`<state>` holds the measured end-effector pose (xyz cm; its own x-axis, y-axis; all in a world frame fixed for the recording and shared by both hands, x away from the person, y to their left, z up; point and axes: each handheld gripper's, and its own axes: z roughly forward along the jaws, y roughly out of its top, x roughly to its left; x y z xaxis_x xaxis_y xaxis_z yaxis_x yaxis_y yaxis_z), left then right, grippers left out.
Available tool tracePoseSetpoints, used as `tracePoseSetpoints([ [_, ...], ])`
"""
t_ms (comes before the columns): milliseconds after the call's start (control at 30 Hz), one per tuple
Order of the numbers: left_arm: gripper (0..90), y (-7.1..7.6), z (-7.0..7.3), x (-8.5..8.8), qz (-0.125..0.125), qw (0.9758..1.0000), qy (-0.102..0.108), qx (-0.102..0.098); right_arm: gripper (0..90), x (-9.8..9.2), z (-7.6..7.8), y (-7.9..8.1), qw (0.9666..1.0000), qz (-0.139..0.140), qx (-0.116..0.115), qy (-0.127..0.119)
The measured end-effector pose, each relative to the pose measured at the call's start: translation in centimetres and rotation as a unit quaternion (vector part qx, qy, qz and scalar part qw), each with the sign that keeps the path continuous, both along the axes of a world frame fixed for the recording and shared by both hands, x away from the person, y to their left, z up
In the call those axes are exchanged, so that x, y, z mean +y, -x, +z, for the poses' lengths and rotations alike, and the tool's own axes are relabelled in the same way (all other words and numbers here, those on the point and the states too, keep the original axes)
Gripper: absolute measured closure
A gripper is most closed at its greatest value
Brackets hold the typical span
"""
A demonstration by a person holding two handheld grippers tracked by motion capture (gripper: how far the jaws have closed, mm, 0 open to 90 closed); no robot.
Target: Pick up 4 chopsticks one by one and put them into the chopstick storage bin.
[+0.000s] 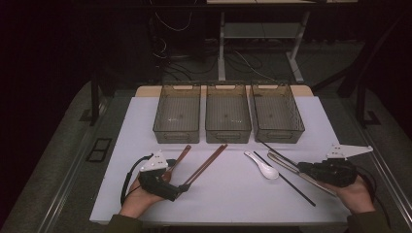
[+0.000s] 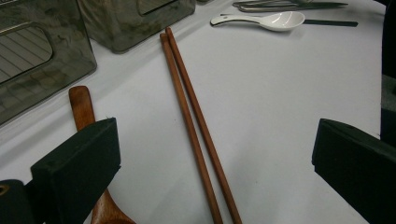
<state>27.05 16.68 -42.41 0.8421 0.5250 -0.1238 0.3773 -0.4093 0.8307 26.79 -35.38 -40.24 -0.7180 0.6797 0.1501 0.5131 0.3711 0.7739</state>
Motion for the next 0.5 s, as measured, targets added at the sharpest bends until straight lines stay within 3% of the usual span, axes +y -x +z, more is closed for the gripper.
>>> tracePoseSetpoints([
  [500, 0.3, 0.02, -0.04, -0.02, 0.0, 1.0, 0.0, -0.001, 85.7, 0.88, 1.11, -0.89, 0.9998, 0.012, -0.014, -0.008],
])
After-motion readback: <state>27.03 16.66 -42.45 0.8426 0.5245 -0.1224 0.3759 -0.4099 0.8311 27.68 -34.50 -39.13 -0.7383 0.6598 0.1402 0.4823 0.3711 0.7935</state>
